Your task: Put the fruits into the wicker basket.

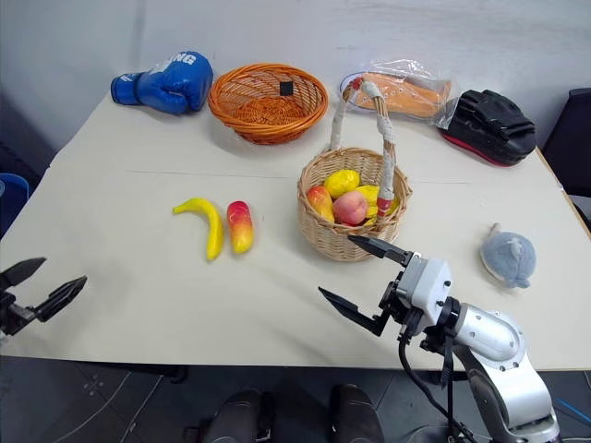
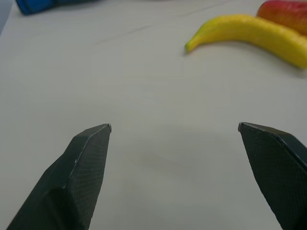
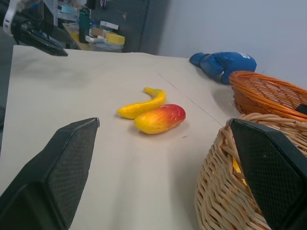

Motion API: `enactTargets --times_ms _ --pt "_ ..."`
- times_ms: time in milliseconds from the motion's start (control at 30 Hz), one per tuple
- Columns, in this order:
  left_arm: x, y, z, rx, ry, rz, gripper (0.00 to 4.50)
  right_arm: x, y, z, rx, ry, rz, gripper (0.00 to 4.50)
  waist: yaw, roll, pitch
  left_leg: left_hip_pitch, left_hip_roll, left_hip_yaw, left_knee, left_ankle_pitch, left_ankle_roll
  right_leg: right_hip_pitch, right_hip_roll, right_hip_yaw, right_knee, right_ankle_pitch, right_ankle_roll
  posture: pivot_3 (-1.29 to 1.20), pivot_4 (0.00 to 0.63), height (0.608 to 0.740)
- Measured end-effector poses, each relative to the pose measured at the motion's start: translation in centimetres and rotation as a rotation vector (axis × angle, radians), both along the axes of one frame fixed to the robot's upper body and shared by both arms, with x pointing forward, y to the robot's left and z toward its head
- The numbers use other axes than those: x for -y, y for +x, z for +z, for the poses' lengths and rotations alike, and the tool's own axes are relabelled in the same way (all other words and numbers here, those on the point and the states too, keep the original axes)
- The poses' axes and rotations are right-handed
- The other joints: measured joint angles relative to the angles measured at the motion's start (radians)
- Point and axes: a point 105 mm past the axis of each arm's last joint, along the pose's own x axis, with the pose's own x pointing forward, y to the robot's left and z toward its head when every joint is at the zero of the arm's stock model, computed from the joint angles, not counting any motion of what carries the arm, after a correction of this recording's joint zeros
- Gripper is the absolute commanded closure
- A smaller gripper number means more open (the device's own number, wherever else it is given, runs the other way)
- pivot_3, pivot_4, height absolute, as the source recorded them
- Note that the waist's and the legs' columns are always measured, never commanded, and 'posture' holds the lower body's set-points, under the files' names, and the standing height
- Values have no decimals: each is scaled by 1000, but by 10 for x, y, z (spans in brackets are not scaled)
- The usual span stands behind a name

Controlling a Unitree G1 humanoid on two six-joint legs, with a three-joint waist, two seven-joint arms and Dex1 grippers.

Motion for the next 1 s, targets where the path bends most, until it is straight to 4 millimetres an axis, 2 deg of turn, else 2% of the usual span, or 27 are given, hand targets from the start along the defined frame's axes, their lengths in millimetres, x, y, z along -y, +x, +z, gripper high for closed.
enactTargets --times_ms 33,100,167,300,400,567,700,900,1000 --pt "8 4 6 2 -18 -22 32 0 0 0 -2 -1 1 0 -2 0 0 0 0 0 0 1 2 0 0 0 0 0 0 0 150 740" --pt "34 24 14 -46 -72 -55 32 2 4 -3 -14 -3 -3 0 3 1 0 1 -1 -1 0 3 3 1 0 -1 1 0 0 0 150 740" --pt "60 42 9 -173 -52 -66 32 5 7 -5 -17 -2 -10 0 4 2 0 1 -1 0 0 4 3 1 7 1 1 1 2 0 150 740" --pt "104 69 3 -285 -91 -78 32 6 14 -10 -18 -8 -11 0 -6 2 0 0 0 2 0 6 -3 0 11 3 1 1 2 0 150 740" --pt "122 78 -4 -323 -77 -89 32 9 13 -16 -16 -14 -18 0 -15 2 0 1 -1 5 0 6 -6 -2 15 6 1 1 2 0 150 740" --pt "132 90 -16 -370 -12 -69 32 18 7 -29 -32 -14 -54 0 -10 2 0 1 0 5 0 6 -8 -2 16 7 1 0 0 0 150 740" --pt "135 96 -31 -417 -3 -51 32 24 7 -27 -11 -1 -90 0 -10 2 0 2 0 5 0 6 -7 -2 16 8 2 0 0 0 150 740" --pt "135 107 -38 -420 29 -31 32 25 6 -29 -8 19 -109 0 -10 2 0 2 0 5 0 6 -8 -2 16 8 3 0 0 0 150 740" --pt "139 109 -46 -430 32 -43 657 25 6 -29 -5 20 -119 0 -9 2 0 2 0 5 0 6 -8 -2 16 8 3 0 0 0 150 740"
